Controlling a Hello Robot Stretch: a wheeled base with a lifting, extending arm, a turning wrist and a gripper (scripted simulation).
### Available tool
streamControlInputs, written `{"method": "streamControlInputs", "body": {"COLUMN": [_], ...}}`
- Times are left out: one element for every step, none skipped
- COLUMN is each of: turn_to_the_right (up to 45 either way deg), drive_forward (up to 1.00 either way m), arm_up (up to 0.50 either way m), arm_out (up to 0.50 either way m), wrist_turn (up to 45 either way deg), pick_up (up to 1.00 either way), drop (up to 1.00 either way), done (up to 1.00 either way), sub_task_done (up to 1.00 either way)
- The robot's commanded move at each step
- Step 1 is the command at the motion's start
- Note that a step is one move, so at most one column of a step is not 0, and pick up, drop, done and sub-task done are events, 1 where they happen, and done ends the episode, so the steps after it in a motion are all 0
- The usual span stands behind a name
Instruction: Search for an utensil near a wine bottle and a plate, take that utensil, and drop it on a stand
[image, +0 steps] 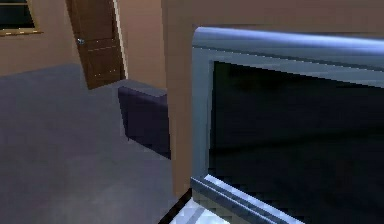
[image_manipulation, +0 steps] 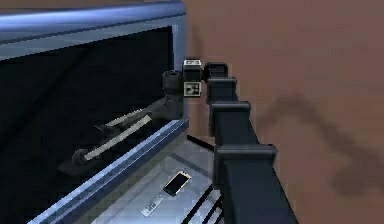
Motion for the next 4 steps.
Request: {"method": "streamControlInputs", "body": {"turn_to_the_right": [0.0,0.0,0.0,0.0], "drive_forward": [0.0,0.0,0.0,0.0], "arm_up": [-0.18,-0.32,0.0,0.1], "arm_out": [0.0,0.0,0.0,0.0], "wrist_turn": [0.0,0.0,0.0,0.0], "pick_up": [0.0,0.0,0.0,0.0], "drop": [0.0,0.0,1.0,0.0], "done": [0.0,0.0,0.0,0.0], "sub_task_done": [0.0,0.0,0.0,0.0]}}
